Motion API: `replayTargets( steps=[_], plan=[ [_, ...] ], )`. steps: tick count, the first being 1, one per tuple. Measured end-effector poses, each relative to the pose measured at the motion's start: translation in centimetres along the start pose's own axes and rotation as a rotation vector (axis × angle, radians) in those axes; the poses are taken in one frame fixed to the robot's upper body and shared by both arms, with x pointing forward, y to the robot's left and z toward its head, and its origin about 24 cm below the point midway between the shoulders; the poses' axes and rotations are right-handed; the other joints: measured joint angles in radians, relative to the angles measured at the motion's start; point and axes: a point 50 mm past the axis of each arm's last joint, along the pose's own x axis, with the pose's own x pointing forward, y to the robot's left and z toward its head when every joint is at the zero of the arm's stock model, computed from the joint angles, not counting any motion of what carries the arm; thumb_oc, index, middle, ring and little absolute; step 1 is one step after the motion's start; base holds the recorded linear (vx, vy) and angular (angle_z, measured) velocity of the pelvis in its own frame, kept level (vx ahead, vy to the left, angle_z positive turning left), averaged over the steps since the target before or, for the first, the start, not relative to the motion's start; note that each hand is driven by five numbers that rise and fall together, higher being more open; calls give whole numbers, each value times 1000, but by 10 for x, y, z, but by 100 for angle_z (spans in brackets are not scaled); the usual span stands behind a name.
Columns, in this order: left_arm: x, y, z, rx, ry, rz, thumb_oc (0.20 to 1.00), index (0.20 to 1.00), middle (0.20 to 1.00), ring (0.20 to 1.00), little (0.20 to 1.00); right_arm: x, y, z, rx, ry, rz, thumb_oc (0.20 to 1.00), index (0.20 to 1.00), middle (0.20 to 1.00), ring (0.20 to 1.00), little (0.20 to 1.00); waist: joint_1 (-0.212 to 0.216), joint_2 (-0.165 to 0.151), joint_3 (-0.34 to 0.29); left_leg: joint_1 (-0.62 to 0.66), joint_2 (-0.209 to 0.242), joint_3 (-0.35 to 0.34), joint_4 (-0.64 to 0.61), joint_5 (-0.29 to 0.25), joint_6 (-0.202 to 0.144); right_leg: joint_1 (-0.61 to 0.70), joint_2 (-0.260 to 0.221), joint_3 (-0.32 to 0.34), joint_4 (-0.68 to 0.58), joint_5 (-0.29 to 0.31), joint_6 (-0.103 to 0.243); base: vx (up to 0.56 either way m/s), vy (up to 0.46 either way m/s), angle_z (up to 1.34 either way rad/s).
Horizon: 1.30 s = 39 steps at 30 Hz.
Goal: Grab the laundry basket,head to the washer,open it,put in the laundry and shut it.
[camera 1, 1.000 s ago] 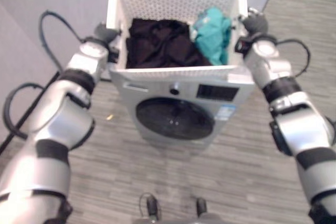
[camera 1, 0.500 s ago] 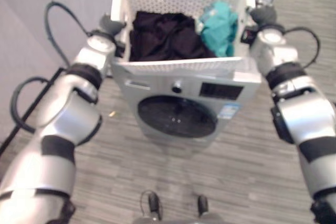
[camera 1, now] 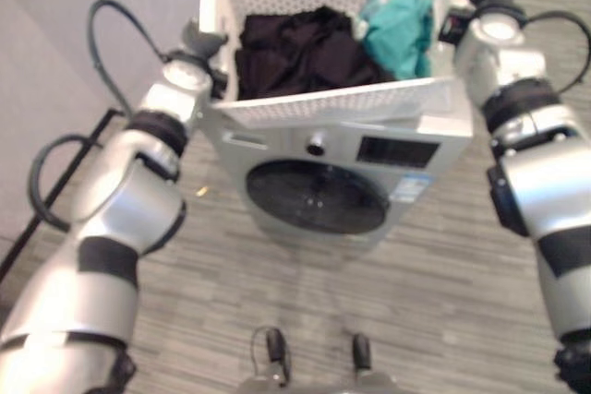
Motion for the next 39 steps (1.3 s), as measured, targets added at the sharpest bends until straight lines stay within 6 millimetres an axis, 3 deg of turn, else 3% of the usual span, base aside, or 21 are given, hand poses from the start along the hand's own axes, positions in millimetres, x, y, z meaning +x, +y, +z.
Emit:
replayTargets(
  steps=[18,21,25,27,29,30,31,32,33,35,36,38,39],
  plan=[
    [0,-1,9,42,-34,56,200,200,200,200,200,-1,3,8,-49,-43,-24,200,200,200,200,200,5,3,-31,-63,1,26,0,20,4,-77,-1,26,0,29,3,16,-20,-3],
    [0,0,6,45,-20,65,200,200,200,200,200,-2,7,4,-63,-34,-17,200,200,200,200,200,4,2,-31,-52,6,34,0,20,4,-76,2,28,8,29,3,64,-89,-11],
    [0,7,-13,59,44,100,200,200,200,200,200,-10,26,-27,-107,48,20,200,200,200,200,200,15,-38,-32,12,53,90,0,6,-21,-54,31,-12,24,24,-3,152,-252,-40],
    [-1,5,-22,64,64,90,200,200,200,200,200,-13,26,-47,-135,112,18,200,200,200,200,200,14,-70,-34,46,87,101,9,-2,-48,-13,68,-15,9,23,-29,204,-376,-28],
    [-1,5,-23,65,67,88,200,200,200,200,200,-16,26,-60,-149,142,23,200,200,200,200,200,17,-109,-21,45,112,100,73,-28,-72,1,75,-36,22,23,-62,116,-358,-17],
    [0,6,-21,59,61,82,200,200,200,200,200,-18,25,-72,-149,183,11,200,200,200,200,200,30,-144,12,-42,167,41,296,-61,-113,-13,107,-118,153,-79,-133,131,-228,-1],
    [0,5,-22,57,64,78,200,200,200,200,200,-19,25,-74,-134,200,8,200,200,200,200,200,35,-168,27,-91,180,12,411,-60,-113,-7,104,-128,170,-100,-148,386,-8,-2],
    [-1,7,-32,56,98,85,200,200,200,200,200,-21,32,-75,-117,210,25,200,200,200,200,200,57,-170,32,-157,215,-25,531,-65,-112,13,127,-128,157,-101,-164,370,81,4],
    [-1,8,-35,61,111,89,200,200,200,200,200,-22,36,-75,-119,211,33,200,200,200,200,200,53,-166,33,-172,223,-30,521,-70,-112,28,138,-131,135,-104,-154,377,189,10],
    [-1,12,-35,69,110,96,200,200,200,200,200,-22,39,-69,-105,189,45,200,200,200,200,200,62,-157,41,-146,224,-1,278,-50,-121,28,144,-138,104,-96,-152,434,308,13],
    [-1,12,-36,71,115,94,200,200,200,200,200,-20,37,-64,-100,170,42,200,200,200,200,200,68,-135,52,-146,226,6,186,-25,-147,46,152,-143,97,-91,-149,422,315,10],
    [-2,6,-35,77,109,74,200,200,200,200,200,-17,30,-62,-101,170,26,200,200,200,200,200,75,-123,54,-117,224,40,75,-8,-147,62,150,-145,87,-94,-141,390,271,1],
    [-2,6,-36,83,110,70,200,200,200,200,200,-18,31,-63,-99,172,28,200,200,200,200,200,84,-119,54,-103,218,29,77,-6,-144,75,148,-137,82,-94,-139,552,395,-29]
  ],
)
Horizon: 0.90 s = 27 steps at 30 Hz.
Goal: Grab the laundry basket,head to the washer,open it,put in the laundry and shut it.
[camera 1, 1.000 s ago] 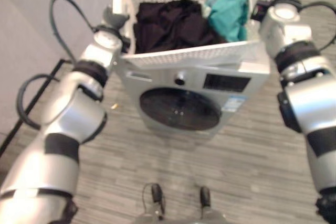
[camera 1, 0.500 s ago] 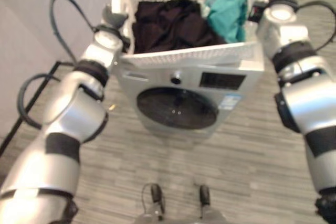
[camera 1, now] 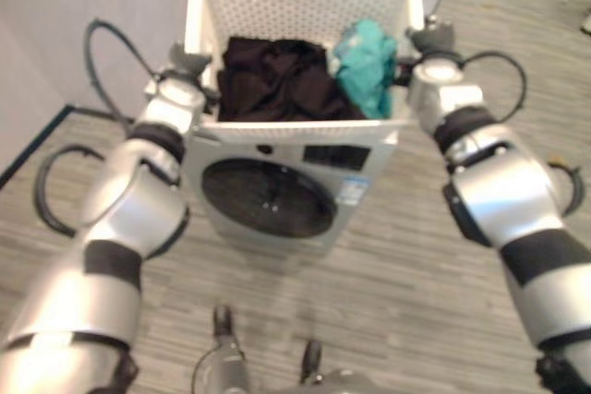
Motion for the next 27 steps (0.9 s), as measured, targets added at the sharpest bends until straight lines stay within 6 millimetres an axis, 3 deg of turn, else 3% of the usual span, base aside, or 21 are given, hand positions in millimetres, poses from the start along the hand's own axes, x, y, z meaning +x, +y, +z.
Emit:
replayTargets(
  steps=[2,3,4,5,6,7,8,10,11,13,16,18,22,27],
  plan=[
    [0,0,-2,5,5,-7,200,200,200,200,200,0,-1,-4,7,4,2,200,200,200,200,200,0,7,0,36,-31,-16,76,7,27,21,-32,11,35,-25,12,449,465,-21],
    [-2,-11,-3,15,11,-42,200,200,200,200,200,2,-9,-10,12,18,-14,200,200,200,200,200,-12,6,4,63,-119,-18,249,-43,101,16,-111,14,158,-77,49,422,505,-9],
    [-3,-18,-7,23,34,-51,200,200,200,200,200,4,-13,-9,10,15,-23,200,200,200,200,200,-14,36,4,124,-177,3,252,-91,173,-21,-158,29,311,-106,70,430,448,-12],
    [-4,-20,-6,16,35,-57,200,200,200,200,200,3,-12,-7,25,-16,-3,200,200,200,200,200,-26,96,5,199,-181,30,184,-176,181,-104,-194,44,517,-99,81,407,288,-9],
    [-4,-20,-5,14,32,-52,200,200,200,200,200,3,-12,-11,7,-29,3,200,200,200,200,200,-39,96,5,226,-216,33,169,-168,199,-144,-238,61,617,-72,72,289,173,-7],
    [-4,-20,-3,17,27,-56,200,200,200,200,200,3,-13,-11,8,-29,1,200,200,200,200,200,-42,96,8,246,-239,27,157,-170,198,-164,-257,54,638,-98,92,283,117,-3],
    [-4,-21,-2,17,23,-54,200,200,200,200,200,3,-14,-9,17,-33,-3,200,200,200,200,200,-39,99,8,263,-250,24,138,-167,202,-157,-253,54,579,-129,111,222,8,0],
    [-4,-21,1,13,16,-50,200,200,200,200,200,4,-16,-5,42,-45,-5,200,200,200,200,200,-40,100,9,265,-261,2,136,-169,200,-153,-248,-10,430,-126,100,261,-19,2],
    [-4,-19,6,19,3,-48,200,200,200,200,200,4,-18,-5,45,-44,-10,200,200,200,200,200,-24,102,12,278,-260,-2,127,-169,199,-119,-232,-85,273,-99,100,207,-55,7],
    [-4,-23,7,18,1,-54,200,200,200,200,200,4,-18,-15,40,-6,-10,200,200,200,200,200,-25,94,16,312,-260,-5,128,-170,198,-63,-211,-107,144,-29,97,144,-37,27],
    [-5,-23,6,23,3,-52,200,200,200,200,200,4,-16,-22,23,25,-10,200,200,200,200,200,-16,74,13,348,-268,3,127,-179,184,-20,-207,-85,109,59,100,96,-27,32],
    [-4,-22,6,21,4,-42,200,200,200,200,200,3,-14,-22,22,25,-7,200,200,200,200,200,-8,44,-3,347,-280,1,116,-182,179,-14,-215,-71,80,169,82,-23,-44,32],
    [-3,-15,11,-27,-7,-7,200,200,200,200,200,3,-10,-2,22,-35,6,200,200,200,200,200,2,28,-13,308,-263,1,87,-181,176,-5,-172,-55,-26,169,78,-19,-24,4],
    [-4,-18,13,-30,-17,-6,200,200,200,200,200,4,-12,-2,17,-26,-1,200,200,200,200,200,-31,27,-16,314,-254,4,55,-180,175,-12,-159,-54,-32,169,77,6,-9,-4]
  ],
)
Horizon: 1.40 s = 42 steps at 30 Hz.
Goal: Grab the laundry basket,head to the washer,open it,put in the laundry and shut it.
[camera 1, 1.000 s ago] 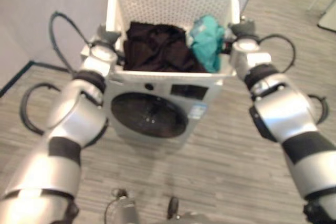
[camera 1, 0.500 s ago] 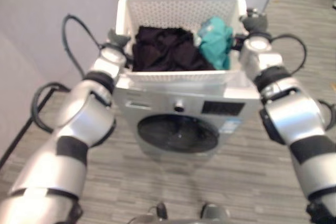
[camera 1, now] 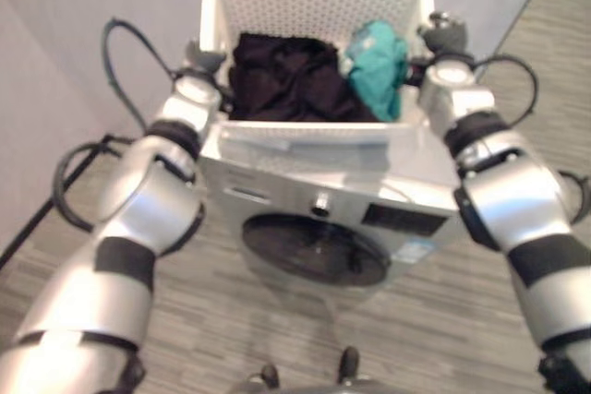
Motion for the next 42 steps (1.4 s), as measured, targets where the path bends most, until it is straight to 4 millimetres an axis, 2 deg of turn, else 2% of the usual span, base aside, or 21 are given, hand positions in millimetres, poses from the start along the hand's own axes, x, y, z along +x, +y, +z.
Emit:
replayTargets(
  steps=[3,8,18,29,32,34,36,38,40,41,42],
  plan=[
    [0,-2,-1,2,3,-5,200,200,200,200,200,0,-1,-1,-7,12,-2,200,200,200,200,200,-19,-3,-2,-1,-5,6,-4,0,0,-5,-5,6,-1,2,4,12,17,-5],
    [-2,-8,-8,27,12,-19,200,200,200,200,200,0,-2,-15,-78,47,-5,200,200,200,200,200,-34,-26,-32,2,-4,27,-17,10,-7,-15,-1,21,-10,9,9,28,23,-10],
    [-5,-20,-12,94,23,-56,200,200,200,200,200,0,-9,-28,-182,97,-11,200,200,200,200,200,-44,-28,-54,17,-4,52,-33,12,-7,-18,1,48,-12,18,8,9,15,-7],
    [-4,-17,-9,94,11,-45,200,200,200,200,200,0,-6,-25,-277,49,0,200,200,200,200,200,-46,-17,-93,-55,-6,64,-34,24,-2,-92,1,60,-20,46,7,-48,-11,-3],
    [-4,-16,-6,90,0,-34,200,200,200,200,200,0,-5,-23,-289,32,3,200,200,200,200,200,-46,-18,-104,-86,-9,70,-39,33,2,-116,-7,57,-34,27,31,-22,-10,1],
    [-3,-12,-2,89,-11,-24,200,200,200,200,200,0,-4,-16,-282,13,4,200,200,200,200,200,-37,-1,-106,-99,16,74,-67,56,-5,-142,-8,9,6,5,45,15,-5,-5],
    [-3,-11,1,83,-25,-17,200,200,200,200,200,0,-3,-14,-284,8,4,200,200,200,200,200,-35,8,-110,-119,39,62,-71,69,-22,-137,-8,16,37,-1,52,-15,-3,9],
    [-1,-3,7,62,-41,15,200,200,200,200,200,0,2,-3,-276,-25,14,200,200,200,200,200,-33,4,-113,-139,39,46,-85,88,-42,-139,9,55,-6,-3,31,5,-1,6],
    [0,2,10,46,-60,32,200,200,200,200,200,-1,5,3,-286,-50,22,200,200,200,200,200,-37,6,-107,-142,37,52,-105,107,-43,-143,18,58,-36,22,13,-2,4,-13],
    [0,2,12,39,-67,35,332,332,332,332,332,-1,5,3,-285,-50,22,200,200,200,200,200,-41,2,-104,-141,40,55,-108,109,-43,-140,19,59,-47,26,14,81,7,-9],
    [0,2,12,38,-68,35,718,718,718,718,718,-1,5,3,-285,-50,22,200,200,200,200,200,-42,2,-103,-140,40,56,-109,109,-43,-140,19,59,-48,27,14,-73,2,-7]
  ],
)
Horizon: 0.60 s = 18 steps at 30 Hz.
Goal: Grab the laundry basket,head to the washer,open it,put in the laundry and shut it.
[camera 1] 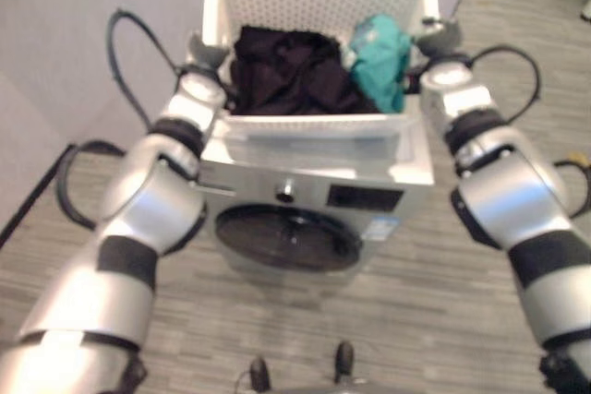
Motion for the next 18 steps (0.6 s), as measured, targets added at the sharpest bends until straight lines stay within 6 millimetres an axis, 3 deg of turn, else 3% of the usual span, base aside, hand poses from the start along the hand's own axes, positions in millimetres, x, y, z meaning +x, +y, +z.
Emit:
replayTargets(
  steps=[1,2,3,4,8,11,12,14,16,17,18],
  plan=[
    [0,0,1,-12,-6,4,940,940,940,940,940,0,0,0,0,1,0,235,235,235,235,235,-9,-4,4,5,-2,4,-10,4,-2,-1,-3,1,-3,-2,6,-76,-5,-4],
    [0,0,3,-18,-10,9,1000,1000,1000,1000,1000,0,0,0,-1,2,0,395,395,395,395,395,-19,-9,8,6,-6,8,-11,9,0,-1,-7,3,-4,-9,16,0,0,0],
    [0,-1,4,-25,-17,8,1000,1000,1000,1000,1000,0,0,-1,-2,3,-1,485,485,485,485,485,-28,-11,12,7,-8,10,-14,10,0,-1,-10,4,-8,-13,22,13,-1,-5],
    [0,-1,6,-28,-26,8,1000,1000,1000,1000,1000,0,-1,-1,-3,5,-4,495,495,495,495,495,-32,-13,17,10,-7,16,-18,14,2,0,-14,-3,-9,-25,36,13,1,-5],
    [-1,-1,9,-31,-47,7,1000,1000,1000,1000,1000,1,-2,-2,-2,7,-9,551,551,551,551,551,-33,-19,23,19,-8,23,-22,14,3,4,-20,-12,-9,-20,34,-5,0,-4],
    [0,-1,10,-25,-51,8,1000,1000,1000,1000,1000,1,-3,-1,-1,5,-10,617,617,617,617,617,-32,-17,25,23,-8,23,-22,14,2,6,-15,-12,-3,6,5,11,-1,-1],
    [0,-1,10,-25,-52,8,1000,1000,1000,1000,1000,1,-3,0,-1,4,-10,686,686,686,686,686,-32,-15,26,25,-8,24,-23,14,2,8,-14,-11,-3,8,3,44,-7,-5],
    [-1,-3,12,-30,-61,1,1000,1000,1000,1000,1000,1,-2,1,-1,8,-8,699,699,699,699,699,-32,-14,38,41,-8,24,-23,13,1,24,-11,-10,-3,9,1,35,-6,-1],
    [-2,-5,15,-47,-66,-6,1000,1000,1000,1000,1000,1,-3,-1,0,23,-9,805,805,805,805,805,-32,-15,41,46,-8,23,-23,12,1,29,-11,-10,-3,9,1,36,-8,1],
    [-2,-6,15,-47,-66,-7,1000,1000,1000,1000,1000,1,-2,-1,-1,26,-8,937,937,937,937,937,-32,-15,42,49,-8,23,-23,12,1,32,-11,-10,-3,10,0,0,0,0],
    [-2,-7,15,-49,-66,-10,1000,1000,1000,1000,1000,1,-2,-2,-3,31,-7,1000,1000,1000,1000,1000,-32,-15,45,53,-8,23,-23,12,1,36,-11,-10,-3,10,0,0,0,0]
  ],
)
